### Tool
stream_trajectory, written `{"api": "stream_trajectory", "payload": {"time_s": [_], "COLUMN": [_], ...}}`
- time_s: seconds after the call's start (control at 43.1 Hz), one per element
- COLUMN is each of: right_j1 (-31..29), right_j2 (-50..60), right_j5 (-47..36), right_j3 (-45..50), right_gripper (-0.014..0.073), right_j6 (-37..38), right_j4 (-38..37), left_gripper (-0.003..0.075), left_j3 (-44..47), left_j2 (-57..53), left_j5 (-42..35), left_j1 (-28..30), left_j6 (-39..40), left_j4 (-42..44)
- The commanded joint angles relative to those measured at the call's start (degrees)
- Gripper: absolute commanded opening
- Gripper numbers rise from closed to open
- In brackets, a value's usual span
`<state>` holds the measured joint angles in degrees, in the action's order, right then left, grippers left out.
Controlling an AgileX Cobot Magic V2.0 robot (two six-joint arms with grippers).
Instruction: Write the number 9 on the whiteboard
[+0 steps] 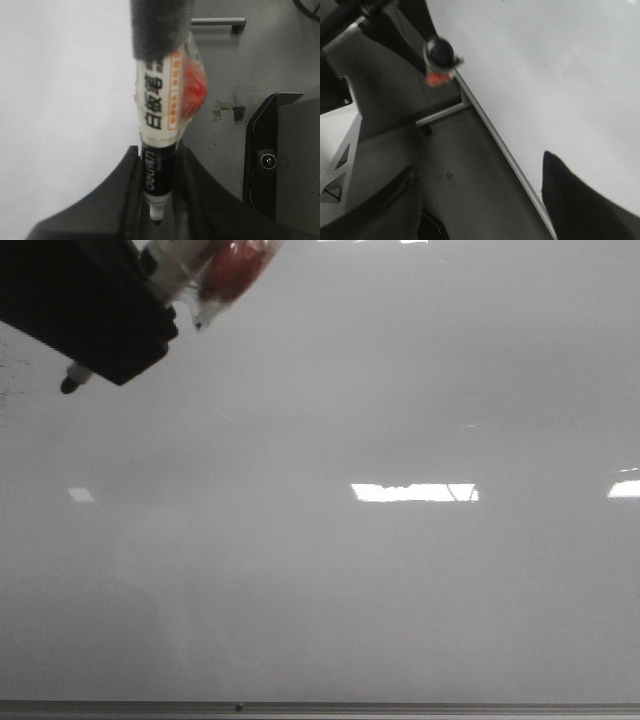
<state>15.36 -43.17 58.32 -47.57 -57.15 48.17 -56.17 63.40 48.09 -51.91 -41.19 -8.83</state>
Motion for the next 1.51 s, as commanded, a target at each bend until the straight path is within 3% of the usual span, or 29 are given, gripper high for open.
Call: {"api": "stream_trajectory", "payload": {"time_s": [0.0,0.44,0.626,0.742,0.95,1.066,1.136,1.345,1.414,1.484], "right_j1": [3.4,18.6,22.1,22.1,22.0,22.0,22.0,21.9,21.2,19.4], "right_j2": [-2.5,-18.1,-22.3,-23.2,-23.1,-23.1,-23.1,-23.1,-23.1,-23.1], "right_j5": [-3.6,-7.3,-8.3,-8.5,-7.0,-6.7,-7.0,-9.4,-10.9,-11.2], "right_j3": [-3.6,-11.3,-12.0,-12.3,-12.3,-12.3,-12.3,-12.3,-12.1,-12.0], "right_gripper": [0.0529,0.0529,0.0511,0.0402,0.0078,-0.0032,-0.0071,-0.0067,-0.0067,-0.0067], "right_j6": [-3.7,-4.7,-4.7,-4.7,-4.6,-4.6,-4.6,-3.8,-1.3,2.6], "right_j4": [4.6,4.5,4.5,4.5,3.8,3.1,3.0,1.7,-2.1,-7.6], "left_gripper": [-0.0019,-0.0019,-0.0019,-0.0019,-0.0019,-0.0003,0.0076,0.0578,0.0643,0.0640], "left_j3": [-1.9,-1.9,-1.9,-1.9,-1.9,-1.9,-1.9,-1.9,-2.2,-2.3], "left_j2": [-1.3,-1.3,-1.3,-1.3,-1.3,-1.4,-1.4,-1.4,-1.5,-2.3], "left_j5": [-2.8,-2.8,-2.9,-2.9,-3.3,-4.9,-5.4,-7.6,-8.3,-7.8], "left_j1": [-2.0,-2.7,-2.7,-2.7,-2.7,-2.7,-2.7,-2.7,-2.7,-2.0], "left_j6": [-0.5,-0.5,-0.5,-0.5,-0.5,-0.2,-0.2,4.2,7.5,9.8], "left_j4": [-0.8,-0.8,-0.8,-0.8,-0.6,0.1,0.1,-0.2,0.1,1.7]}}
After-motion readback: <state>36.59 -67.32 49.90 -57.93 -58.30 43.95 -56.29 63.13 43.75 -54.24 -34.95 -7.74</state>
